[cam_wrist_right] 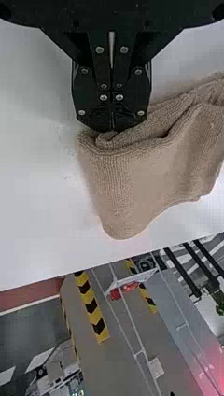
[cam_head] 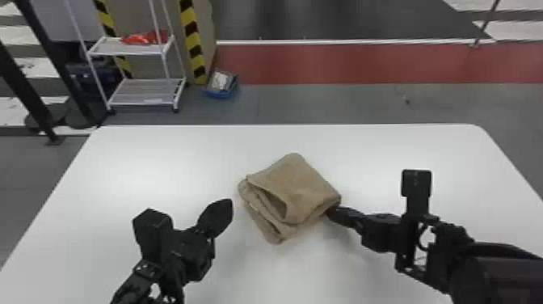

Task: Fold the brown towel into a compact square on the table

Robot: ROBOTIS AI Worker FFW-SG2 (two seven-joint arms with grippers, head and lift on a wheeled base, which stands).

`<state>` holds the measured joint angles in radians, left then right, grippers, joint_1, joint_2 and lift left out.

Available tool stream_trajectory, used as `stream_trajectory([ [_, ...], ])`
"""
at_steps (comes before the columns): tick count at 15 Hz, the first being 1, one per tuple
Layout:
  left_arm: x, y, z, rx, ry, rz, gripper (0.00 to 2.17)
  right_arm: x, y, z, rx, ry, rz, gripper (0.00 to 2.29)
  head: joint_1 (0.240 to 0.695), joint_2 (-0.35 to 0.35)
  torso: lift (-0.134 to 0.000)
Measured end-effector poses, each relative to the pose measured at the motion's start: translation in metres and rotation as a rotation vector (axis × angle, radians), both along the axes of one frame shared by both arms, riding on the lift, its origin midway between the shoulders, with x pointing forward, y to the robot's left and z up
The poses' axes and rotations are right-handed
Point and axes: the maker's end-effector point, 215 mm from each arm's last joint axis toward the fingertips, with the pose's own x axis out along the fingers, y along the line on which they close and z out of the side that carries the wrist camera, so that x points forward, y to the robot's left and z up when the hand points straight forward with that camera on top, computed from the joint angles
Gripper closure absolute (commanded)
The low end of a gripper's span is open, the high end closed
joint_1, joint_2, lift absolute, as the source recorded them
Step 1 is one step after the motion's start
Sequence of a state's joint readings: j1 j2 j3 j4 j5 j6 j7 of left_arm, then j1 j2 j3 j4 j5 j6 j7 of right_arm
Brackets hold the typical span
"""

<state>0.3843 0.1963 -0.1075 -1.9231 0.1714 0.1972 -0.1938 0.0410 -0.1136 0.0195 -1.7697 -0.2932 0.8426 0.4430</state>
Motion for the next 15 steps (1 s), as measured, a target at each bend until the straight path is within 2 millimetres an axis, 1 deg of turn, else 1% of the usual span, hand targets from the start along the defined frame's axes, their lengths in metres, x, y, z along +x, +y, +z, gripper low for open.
stream_trajectory([
  [2,-0.001,0.007,-0.002,-0.001,0.006,0.007,2.11,0.019,0.004,0.005,-0.025,-0.002,0.005,2.25,0.695,0.053,-0.123],
  [5,-0.001,0.007,-0.001,-0.003,0.005,0.001,2.11,0.046,0.007,0.013,-0.047,-0.001,0.011,2.25,0.695,0.057,-0.123],
  [8,-0.001,0.007,0.001,-0.006,-0.001,-0.002,2.11,0.069,0.011,0.019,-0.065,-0.002,0.018,2.25,0.695,0.059,-0.123],
  [12,-0.001,0.006,0.001,-0.008,-0.003,-0.006,2.11,0.095,0.022,0.027,-0.086,-0.031,0.028,2.24,0.695,0.069,-0.123],
  [15,0.0,0.006,0.001,-0.008,-0.004,-0.006,2.11,0.124,0.032,0.042,-0.104,-0.091,0.043,2.24,0.695,0.074,-0.123],
])
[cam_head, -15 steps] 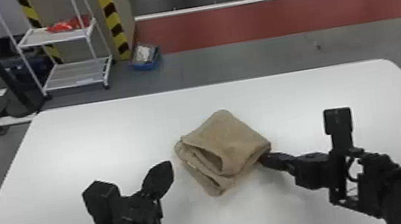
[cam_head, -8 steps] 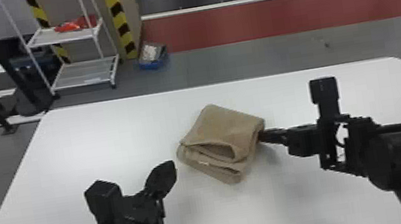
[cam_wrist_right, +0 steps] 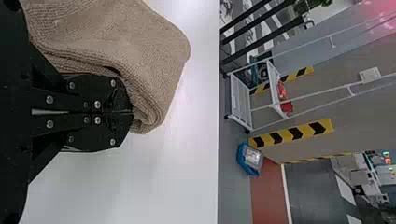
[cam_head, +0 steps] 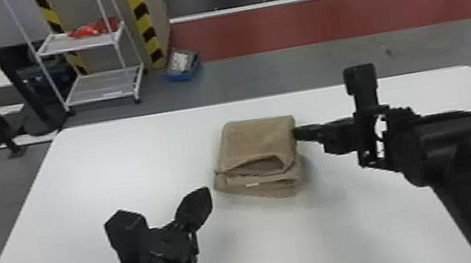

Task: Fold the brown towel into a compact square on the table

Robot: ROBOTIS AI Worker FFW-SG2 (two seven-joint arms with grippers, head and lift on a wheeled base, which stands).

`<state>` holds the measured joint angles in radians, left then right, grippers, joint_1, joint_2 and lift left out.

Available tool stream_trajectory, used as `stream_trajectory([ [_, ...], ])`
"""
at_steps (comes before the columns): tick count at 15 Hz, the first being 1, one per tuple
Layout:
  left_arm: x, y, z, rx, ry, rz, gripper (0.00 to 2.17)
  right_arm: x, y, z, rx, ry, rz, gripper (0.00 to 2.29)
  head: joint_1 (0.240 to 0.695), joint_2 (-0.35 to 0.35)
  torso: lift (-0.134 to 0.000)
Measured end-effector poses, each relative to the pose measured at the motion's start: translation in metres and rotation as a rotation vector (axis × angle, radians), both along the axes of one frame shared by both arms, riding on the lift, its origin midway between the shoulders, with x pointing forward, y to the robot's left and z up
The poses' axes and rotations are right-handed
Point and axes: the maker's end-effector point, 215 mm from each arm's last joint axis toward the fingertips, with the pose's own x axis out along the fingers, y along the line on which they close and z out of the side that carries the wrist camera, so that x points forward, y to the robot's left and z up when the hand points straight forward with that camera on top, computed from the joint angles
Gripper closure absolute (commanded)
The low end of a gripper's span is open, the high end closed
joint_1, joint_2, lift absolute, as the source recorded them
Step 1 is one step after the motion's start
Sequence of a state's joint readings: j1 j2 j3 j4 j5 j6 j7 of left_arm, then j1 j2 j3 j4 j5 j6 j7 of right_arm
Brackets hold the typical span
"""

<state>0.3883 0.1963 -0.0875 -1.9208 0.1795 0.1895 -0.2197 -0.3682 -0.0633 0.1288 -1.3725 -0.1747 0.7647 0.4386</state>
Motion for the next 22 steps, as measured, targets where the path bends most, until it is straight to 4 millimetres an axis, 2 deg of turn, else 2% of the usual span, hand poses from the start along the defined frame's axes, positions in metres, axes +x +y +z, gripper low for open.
stream_trajectory([
  [3,-0.001,0.001,-0.004,0.001,0.006,0.003,2.11,0.015,0.013,0.016,-0.023,-0.04,0.038,2.24,0.695,0.088,-0.123],
  [5,0.0,0.0,-0.005,0.0,0.006,0.004,2.11,0.013,0.016,0.015,-0.018,-0.032,0.054,2.24,0.695,0.093,-0.123],
  [6,0.002,0.0,-0.006,0.0,0.006,0.003,2.11,0.009,0.012,0.009,-0.005,-0.02,0.053,2.23,0.695,0.091,-0.123],
  [9,0.006,-0.001,-0.007,0.001,0.006,0.001,2.11,-0.001,-0.017,-0.006,0.044,0.012,0.014,2.23,0.695,0.062,-0.123],
  [11,0.009,-0.006,-0.007,-0.002,0.004,-0.005,2.11,-0.013,-0.047,-0.012,0.071,0.016,-0.033,2.23,0.695,0.037,-0.123],
  [13,0.012,-0.007,-0.002,-0.005,-0.015,-0.008,2.11,-0.022,-0.079,-0.002,0.071,-0.031,-0.083,2.23,0.695,-0.012,-0.123],
  [15,0.013,-0.006,0.004,-0.005,-0.042,-0.008,2.11,-0.036,-0.122,0.008,0.041,-0.109,-0.137,2.23,0.695,-0.045,-0.123],
  [19,0.017,0.002,0.011,-0.012,-0.082,0.01,2.11,-0.085,-0.205,0.021,0.0,-0.237,-0.258,2.23,0.695,-0.139,-0.123],
  [20,0.019,0.003,0.014,-0.015,-0.091,0.016,2.11,-0.099,-0.221,0.025,-0.007,-0.266,-0.281,2.23,0.695,-0.152,-0.123],
  [22,0.022,0.001,0.018,-0.02,-0.102,0.021,2.11,-0.115,-0.235,0.033,-0.007,-0.311,-0.301,2.23,0.695,-0.174,-0.123],
])
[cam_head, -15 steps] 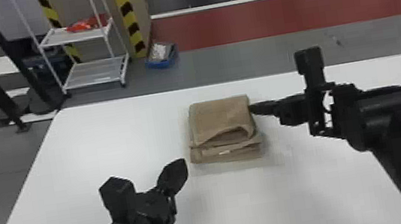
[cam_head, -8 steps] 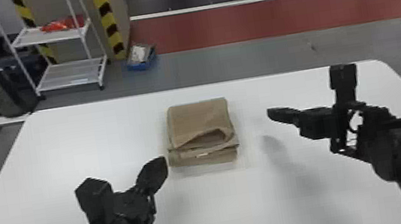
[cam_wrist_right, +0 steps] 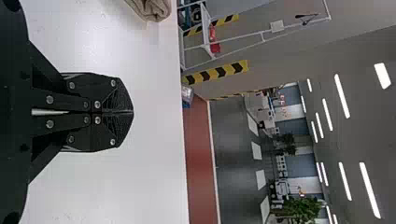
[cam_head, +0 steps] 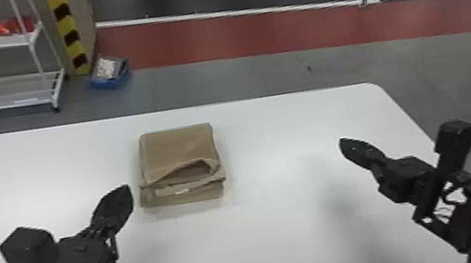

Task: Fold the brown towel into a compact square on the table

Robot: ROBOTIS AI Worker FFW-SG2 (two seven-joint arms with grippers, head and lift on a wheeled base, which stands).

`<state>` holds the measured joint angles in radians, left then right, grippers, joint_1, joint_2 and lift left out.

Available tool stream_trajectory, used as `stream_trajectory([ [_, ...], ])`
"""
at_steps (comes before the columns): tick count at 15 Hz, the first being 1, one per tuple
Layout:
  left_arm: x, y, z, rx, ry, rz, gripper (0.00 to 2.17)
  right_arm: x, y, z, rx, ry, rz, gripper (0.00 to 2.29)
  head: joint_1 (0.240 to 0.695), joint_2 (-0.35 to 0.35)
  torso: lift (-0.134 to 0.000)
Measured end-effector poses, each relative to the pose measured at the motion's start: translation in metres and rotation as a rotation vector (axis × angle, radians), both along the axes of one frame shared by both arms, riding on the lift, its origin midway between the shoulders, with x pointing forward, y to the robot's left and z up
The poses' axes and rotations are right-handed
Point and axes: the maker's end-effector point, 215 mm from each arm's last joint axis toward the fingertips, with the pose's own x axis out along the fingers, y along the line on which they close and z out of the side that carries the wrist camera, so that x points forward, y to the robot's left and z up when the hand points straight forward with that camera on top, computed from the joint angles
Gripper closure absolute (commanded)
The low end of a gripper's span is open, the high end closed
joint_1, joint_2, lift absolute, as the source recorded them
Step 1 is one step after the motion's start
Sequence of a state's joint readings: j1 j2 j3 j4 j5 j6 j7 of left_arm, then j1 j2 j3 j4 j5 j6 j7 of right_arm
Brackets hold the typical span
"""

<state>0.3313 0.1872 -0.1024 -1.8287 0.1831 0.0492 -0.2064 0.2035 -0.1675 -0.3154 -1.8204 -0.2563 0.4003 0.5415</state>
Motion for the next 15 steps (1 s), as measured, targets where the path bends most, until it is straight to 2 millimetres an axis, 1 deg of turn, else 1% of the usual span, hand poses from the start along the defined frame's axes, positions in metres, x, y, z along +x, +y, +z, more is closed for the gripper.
stream_trajectory([
  [1,0.001,-0.001,0.002,-0.002,-0.005,0.0,2.11,-0.001,0.003,0.004,0.01,-0.016,0.005,2.23,0.695,-0.178,-0.123],
  [2,0.002,-0.002,0.003,-0.004,-0.009,-0.001,2.11,0.002,0.013,0.009,0.019,-0.03,0.019,2.23,0.695,-0.166,-0.123],
  [3,0.002,-0.003,0.003,-0.005,-0.011,0.001,2.11,0.01,0.032,0.017,0.026,-0.051,0.044,2.23,0.695,-0.147,-0.123],
  [4,0.002,-0.001,0.003,-0.004,-0.012,0.009,2.11,0.021,0.057,0.026,0.028,-0.073,0.077,2.23,0.695,-0.122,-0.123],
  [6,0.004,0.014,0.005,0.003,-0.036,0.05,2.11,0.044,0.113,0.039,0.013,-0.104,0.152,2.23,0.695,-0.061,-0.123],
  [7,0.005,0.027,0.009,0.006,-0.058,0.079,2.11,0.053,0.14,0.044,0.007,-0.118,0.193,2.23,0.695,-0.027,-0.123],
  [8,0.006,0.048,0.013,0.005,-0.081,0.116,2.11,0.065,0.173,0.045,-0.001,-0.125,0.236,2.23,0.695,0.059,-0.123],
  [10,0.002,0.08,0.02,-0.008,-0.108,0.165,2.11,0.08,0.219,0.037,-0.002,-0.119,0.29,2.23,0.695,0.128,-0.123],
  [12,-0.003,0.099,0.025,-0.013,-0.128,0.195,2.11,0.089,0.259,0.03,0.007,-0.12,0.337,2.23,0.695,0.184,-0.123],
  [13,-0.004,0.103,0.026,-0.014,-0.133,0.199,2.11,0.093,0.277,0.025,0.007,-0.118,0.357,2.23,0.695,0.208,-0.123],
  [14,-0.006,0.105,0.027,-0.015,-0.136,0.2,2.11,0.098,0.298,0.018,0.002,-0.107,0.381,2.23,0.695,0.244,-0.123],
  [15,-0.006,0.105,0.027,-0.015,-0.137,0.197,2.11,0.099,0.312,0.012,-0.004,-0.095,0.399,2.23,0.695,0.257,-0.123],
])
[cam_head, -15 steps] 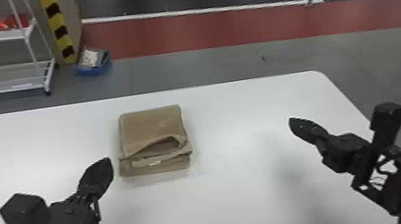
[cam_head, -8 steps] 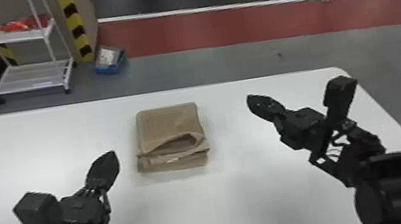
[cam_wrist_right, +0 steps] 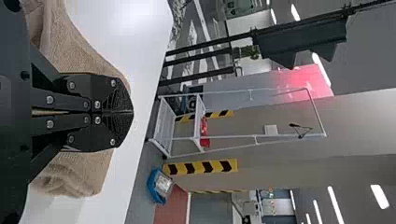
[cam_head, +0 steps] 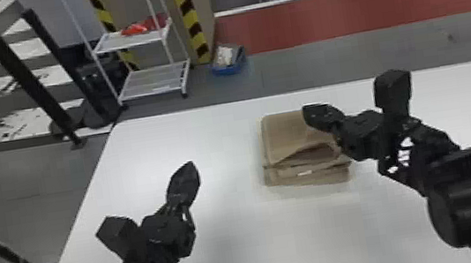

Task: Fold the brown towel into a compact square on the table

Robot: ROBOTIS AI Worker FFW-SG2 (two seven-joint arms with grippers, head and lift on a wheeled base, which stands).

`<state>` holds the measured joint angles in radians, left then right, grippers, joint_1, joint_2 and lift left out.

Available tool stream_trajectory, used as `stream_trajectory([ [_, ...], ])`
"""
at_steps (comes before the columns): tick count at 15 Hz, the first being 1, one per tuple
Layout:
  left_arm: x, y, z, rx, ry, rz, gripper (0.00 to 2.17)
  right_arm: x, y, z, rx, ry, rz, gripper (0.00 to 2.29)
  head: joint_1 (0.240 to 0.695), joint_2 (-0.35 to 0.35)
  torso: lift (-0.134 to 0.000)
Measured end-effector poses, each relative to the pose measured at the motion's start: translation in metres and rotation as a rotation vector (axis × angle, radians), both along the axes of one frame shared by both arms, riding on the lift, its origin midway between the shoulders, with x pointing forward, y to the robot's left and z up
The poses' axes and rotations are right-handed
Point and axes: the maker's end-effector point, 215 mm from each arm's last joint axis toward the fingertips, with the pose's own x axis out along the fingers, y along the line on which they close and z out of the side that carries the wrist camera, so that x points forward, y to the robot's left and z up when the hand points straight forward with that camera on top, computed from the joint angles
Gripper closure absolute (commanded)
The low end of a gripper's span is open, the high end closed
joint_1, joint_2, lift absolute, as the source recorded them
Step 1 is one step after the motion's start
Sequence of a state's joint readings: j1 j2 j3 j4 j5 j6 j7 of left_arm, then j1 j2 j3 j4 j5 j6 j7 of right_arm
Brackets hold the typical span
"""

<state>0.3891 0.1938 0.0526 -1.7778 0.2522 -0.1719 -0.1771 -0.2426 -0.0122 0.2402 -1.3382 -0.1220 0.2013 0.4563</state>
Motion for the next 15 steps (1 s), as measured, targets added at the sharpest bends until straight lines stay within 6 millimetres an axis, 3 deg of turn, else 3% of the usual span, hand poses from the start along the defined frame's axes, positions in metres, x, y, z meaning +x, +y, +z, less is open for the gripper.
stream_trajectory([
  [4,-0.001,-0.004,0.001,-0.002,-0.003,-0.014,2.11,-0.004,0.03,-0.025,-0.076,0.033,0.048,2.23,0.695,0.281,-0.123],
  [9,0.004,-0.002,0.003,-0.002,-0.01,-0.013,2.11,-0.027,0.026,-0.059,-0.094,0.128,0.047,2.23,0.695,0.288,-0.123],
  [15,0.008,-0.014,0.006,-0.011,-0.014,-0.026,2.11,-0.062,0.013,-0.062,-0.087,0.145,0.04,2.23,0.695,0.274,-0.123],
])
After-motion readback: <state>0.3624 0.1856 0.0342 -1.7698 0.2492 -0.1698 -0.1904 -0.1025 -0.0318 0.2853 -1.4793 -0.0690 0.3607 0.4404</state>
